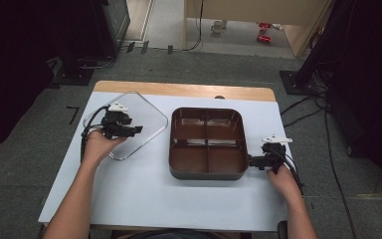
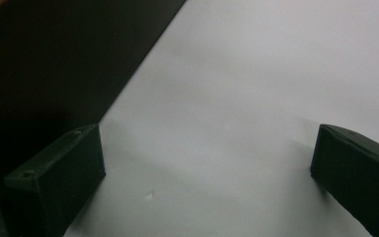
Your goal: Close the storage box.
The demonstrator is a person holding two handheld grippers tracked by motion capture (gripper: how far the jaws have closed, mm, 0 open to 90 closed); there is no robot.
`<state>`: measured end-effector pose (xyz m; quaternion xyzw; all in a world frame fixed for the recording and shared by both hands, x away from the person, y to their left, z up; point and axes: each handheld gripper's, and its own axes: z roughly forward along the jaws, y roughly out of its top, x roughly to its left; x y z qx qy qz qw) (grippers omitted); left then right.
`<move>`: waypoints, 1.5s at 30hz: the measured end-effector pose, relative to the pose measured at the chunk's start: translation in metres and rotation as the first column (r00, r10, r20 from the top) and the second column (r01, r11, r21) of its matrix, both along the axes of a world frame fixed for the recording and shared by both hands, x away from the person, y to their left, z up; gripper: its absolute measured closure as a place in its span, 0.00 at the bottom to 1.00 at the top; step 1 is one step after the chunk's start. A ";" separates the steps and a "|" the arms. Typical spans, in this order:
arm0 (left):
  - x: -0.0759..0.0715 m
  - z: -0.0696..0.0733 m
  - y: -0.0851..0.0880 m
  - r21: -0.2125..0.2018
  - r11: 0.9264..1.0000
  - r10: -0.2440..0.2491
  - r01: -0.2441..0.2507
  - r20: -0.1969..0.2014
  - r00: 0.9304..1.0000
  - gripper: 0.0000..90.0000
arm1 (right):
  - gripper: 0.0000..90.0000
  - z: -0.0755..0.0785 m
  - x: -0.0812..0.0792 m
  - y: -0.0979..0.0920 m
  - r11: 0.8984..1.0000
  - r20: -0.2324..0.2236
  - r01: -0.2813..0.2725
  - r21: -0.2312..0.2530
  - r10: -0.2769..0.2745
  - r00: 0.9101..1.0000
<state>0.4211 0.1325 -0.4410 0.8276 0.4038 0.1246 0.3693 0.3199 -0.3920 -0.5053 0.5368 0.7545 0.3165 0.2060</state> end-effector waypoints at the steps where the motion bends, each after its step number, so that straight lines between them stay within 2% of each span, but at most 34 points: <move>1: 0.002 0.000 0.002 -0.005 1.000 0.011 -0.011 0.007 1.000 0.44 | 0.00 0.000 0.000 0.000 1.000 0.000 0.000 0.000 0.000 1.000; 9: 0.013 -0.004 0.014 0.004 0.998 0.059 -0.059 0.027 0.998 0.44 | 0.00 0.000 0.000 0.000 1.000 0.001 0.001 0.000 -0.001 1.000; 10: 0.016 -0.007 0.018 0.012 0.997 0.082 -0.082 0.042 0.996 0.44 | 0.00 0.000 0.000 0.000 1.000 0.002 0.000 0.000 0.000 1.000; 11: 0.018 -0.007 0.018 0.009 0.996 0.085 -0.085 0.049 0.995 0.44 | 0.00 0.000 0.000 0.000 1.000 0.002 0.000 0.000 0.000 1.000; 17: 0.027 -0.016 0.023 0.011 0.994 0.109 -0.109 0.035 0.993 0.44 | 0.00 0.000 -0.001 0.000 1.000 0.003 0.000 -0.001 0.000 1.000; 18: 0.029 -0.017 0.025 -0.018 0.993 0.117 -0.117 0.039 0.992 0.45 | 0.00 0.000 -0.001 0.000 1.000 0.003 -0.001 -0.001 0.001 1.000; 20: 0.030 -0.019 0.027 -0.019 0.993 0.121 -0.120 0.050 0.991 0.45 | 0.00 0.000 -0.001 0.000 1.000 0.004 0.000 -0.001 0.000 1.000; 23: 0.031 -0.019 0.029 -0.019 0.991 0.132 -0.132 0.062 0.989 0.46 | 0.00 0.000 -0.001 0.000 1.000 0.003 0.000 -0.001 0.000 1.000; 25: 0.034 -0.024 0.032 0.003 0.989 0.150 -0.151 0.048 0.987 0.46 | 0.00 0.000 -0.001 0.000 1.000 0.003 0.000 -0.001 0.000 1.000; 29: 0.039 -0.033 0.032 0.012 0.989 0.147 -0.147 0.019 0.989 0.47 | 0.00 0.000 0.000 0.000 1.000 0.002 0.000 -0.001 0.000 1.000; 31: 0.040 -0.035 0.031 0.017 0.989 0.147 -0.147 0.018 0.989 0.49 | 0.00 0.000 0.000 0.000 1.000 0.002 0.000 -0.001 0.000 1.000; 32: 0.041 -0.039 0.030 0.036 0.989 0.145 -0.145 0.025 0.989 0.51 | 0.00 0.000 0.000 0.000 1.000 0.002 0.000 -0.001 0.000 1.000; 35: 0.040 -0.039 0.029 0.042 0.989 0.140 -0.141 0.039 0.989 0.59 | 0.00 0.000 0.000 0.000 1.000 0.002 0.000 0.000 0.000 1.000; 36: 0.040 -0.039 0.029 0.042 0.990 0.135 -0.137 0.044 0.990 0.59 | 0.00 0.000 0.000 0.000 1.000 0.001 0.000 0.000 0.000 1.000; 37: 0.040 -0.039 0.028 0.042 0.989 0.140 -0.142 0.045 0.989 0.65 | 0.00 0.000 0.000 0.000 1.000 0.002 0.000 0.000 0.000 1.000; 39: 0.041 -0.039 0.029 0.039 0.989 0.138 -0.140 0.044 0.989 0.65 | 0.00 0.000 0.000 0.000 1.000 0.001 0.000 0.000 0.000 1.000; 45: 0.040 -0.033 0.027 0.062 0.988 0.143 -0.144 0.023 0.989 0.66 | 0.00 0.000 0.000 0.000 1.000 0.000 0.001 0.000 -0.001 1.000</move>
